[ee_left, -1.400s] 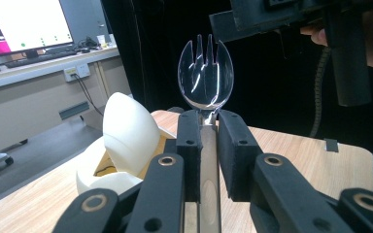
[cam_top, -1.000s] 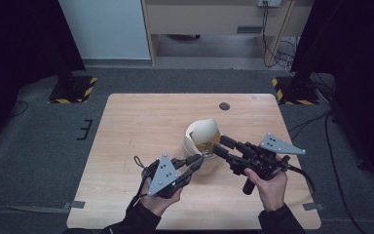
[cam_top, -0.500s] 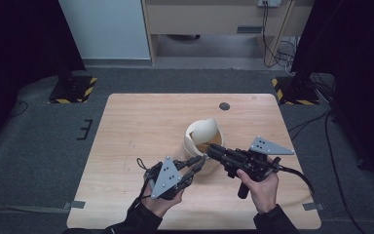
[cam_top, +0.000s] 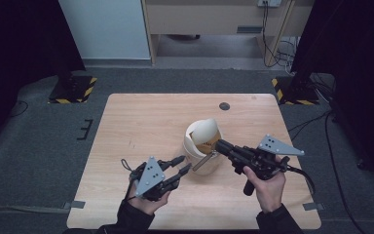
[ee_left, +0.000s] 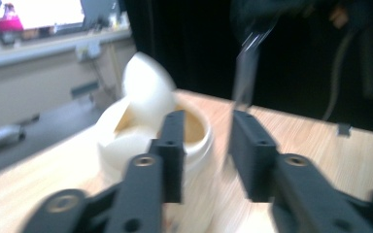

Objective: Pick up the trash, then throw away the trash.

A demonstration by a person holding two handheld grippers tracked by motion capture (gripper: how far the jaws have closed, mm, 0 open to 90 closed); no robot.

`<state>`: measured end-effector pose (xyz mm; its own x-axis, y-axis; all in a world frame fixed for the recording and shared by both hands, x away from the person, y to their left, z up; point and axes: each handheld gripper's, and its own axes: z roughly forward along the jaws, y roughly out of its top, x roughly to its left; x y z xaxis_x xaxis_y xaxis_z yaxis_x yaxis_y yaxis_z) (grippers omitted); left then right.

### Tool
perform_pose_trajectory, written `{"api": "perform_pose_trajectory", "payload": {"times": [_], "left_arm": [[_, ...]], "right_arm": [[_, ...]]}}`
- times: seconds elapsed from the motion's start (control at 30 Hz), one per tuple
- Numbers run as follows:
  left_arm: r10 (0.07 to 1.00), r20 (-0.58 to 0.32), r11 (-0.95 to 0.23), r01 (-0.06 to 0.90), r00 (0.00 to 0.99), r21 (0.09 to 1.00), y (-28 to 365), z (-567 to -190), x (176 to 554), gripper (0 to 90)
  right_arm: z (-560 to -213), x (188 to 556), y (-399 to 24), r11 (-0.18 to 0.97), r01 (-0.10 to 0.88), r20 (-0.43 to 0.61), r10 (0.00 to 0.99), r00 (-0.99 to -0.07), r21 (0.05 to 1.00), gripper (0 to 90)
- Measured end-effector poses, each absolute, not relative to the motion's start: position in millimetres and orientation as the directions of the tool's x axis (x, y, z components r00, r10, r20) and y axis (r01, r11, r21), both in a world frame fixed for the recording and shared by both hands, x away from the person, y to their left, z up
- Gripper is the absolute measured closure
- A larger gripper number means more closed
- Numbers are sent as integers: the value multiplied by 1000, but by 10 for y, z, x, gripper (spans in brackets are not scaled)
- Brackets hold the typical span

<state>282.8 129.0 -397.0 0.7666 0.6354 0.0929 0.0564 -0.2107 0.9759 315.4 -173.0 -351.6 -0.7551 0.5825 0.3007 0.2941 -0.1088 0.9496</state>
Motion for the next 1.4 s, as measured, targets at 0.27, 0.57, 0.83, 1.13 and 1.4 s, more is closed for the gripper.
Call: {"api": "perform_pose_trajectory", "payload": {"times": [0.27, 0.57, 0.83, 1.13, 1.4], "left_arm": [[722, -85, -175, 301, 686, 938, 2014, -4377, 2977, 382], [818, -131, -216, 510, 560, 833, 2545, -4878, 3265, 266], [829, -137, -231, 555, 542, 799, 2603, -4958, 3351, 219], [814, -126, -258, 548, 566, 795, 2563, -4962, 3353, 216], [813, -125, -261, 547, 568, 795, 2557, -4962, 3357, 212]], "right_arm": [[-3448, 3196, -1912, -125, 244, 267, 637, -723, 962, 837], [-3435, 3317, -2188, -143, 192, 235, 713, -660, 971, 837], [-3560, 3425, -2165, -111, 170, 195, 751, -631, 979, 836], [-3610, 3484, -2048, -81, 136, 148, 774, -615, 987, 836], [-3753, 3560, -1881, -34, 145, 117, 782, -612, 989, 835]]}}
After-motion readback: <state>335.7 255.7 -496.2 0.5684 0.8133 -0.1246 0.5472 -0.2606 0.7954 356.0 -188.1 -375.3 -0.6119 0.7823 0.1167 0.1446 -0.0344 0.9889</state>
